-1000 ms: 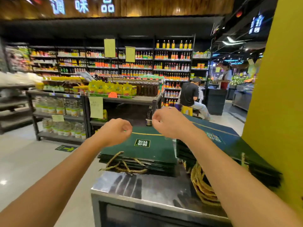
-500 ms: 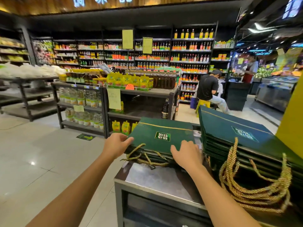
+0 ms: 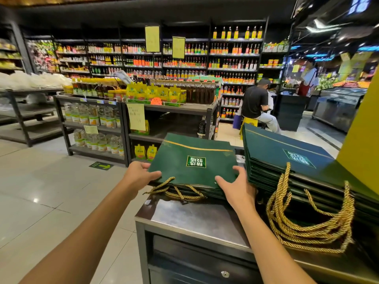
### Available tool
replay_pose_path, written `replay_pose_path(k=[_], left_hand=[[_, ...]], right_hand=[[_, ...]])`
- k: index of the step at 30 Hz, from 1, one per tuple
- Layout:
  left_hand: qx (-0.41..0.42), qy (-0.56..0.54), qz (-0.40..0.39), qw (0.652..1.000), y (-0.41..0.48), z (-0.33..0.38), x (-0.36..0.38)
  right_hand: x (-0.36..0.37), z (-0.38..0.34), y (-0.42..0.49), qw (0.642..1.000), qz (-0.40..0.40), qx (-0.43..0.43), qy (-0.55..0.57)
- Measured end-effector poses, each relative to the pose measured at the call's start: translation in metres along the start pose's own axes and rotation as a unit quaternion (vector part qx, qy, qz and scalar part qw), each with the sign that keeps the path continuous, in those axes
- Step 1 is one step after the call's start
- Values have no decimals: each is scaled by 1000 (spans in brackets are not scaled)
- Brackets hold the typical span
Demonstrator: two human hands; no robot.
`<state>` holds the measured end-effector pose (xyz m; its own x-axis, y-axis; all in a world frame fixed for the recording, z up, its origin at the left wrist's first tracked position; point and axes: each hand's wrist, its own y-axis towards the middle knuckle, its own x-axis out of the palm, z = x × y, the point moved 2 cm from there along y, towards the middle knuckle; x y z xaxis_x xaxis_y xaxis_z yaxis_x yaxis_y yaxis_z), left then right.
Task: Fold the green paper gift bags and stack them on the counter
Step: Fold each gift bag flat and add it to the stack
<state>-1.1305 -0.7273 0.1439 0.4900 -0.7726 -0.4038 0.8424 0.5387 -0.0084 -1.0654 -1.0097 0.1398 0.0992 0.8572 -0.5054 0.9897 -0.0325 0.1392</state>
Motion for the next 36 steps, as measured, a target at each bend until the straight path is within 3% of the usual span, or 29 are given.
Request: replay_pose_path(k=[6, 11, 18, 22, 29, 36], left_hand=[[62, -40, 57, 996, -32, 3, -7], [85, -97, 57, 990, -72, -2, -17], [42, -181, 33, 982, -113, -21, -9], [36, -182, 22, 982, -122, -22, 4], [30, -134, 20, 990, -129, -16, 11], [-5, -261, -30, 965, -135, -9, 17]], right_hand=[[-8, 1, -14, 993, 49, -72, 84], [-18, 9, -38, 990, 18, -137, 6], [-30, 29, -57, 974, -3, -194, -120], [-31, 32, -59, 974, -19, -189, -122], [-31, 34, -58, 972, 20, -212, -103], [-30, 40, -58, 968, 52, -223, -103]])
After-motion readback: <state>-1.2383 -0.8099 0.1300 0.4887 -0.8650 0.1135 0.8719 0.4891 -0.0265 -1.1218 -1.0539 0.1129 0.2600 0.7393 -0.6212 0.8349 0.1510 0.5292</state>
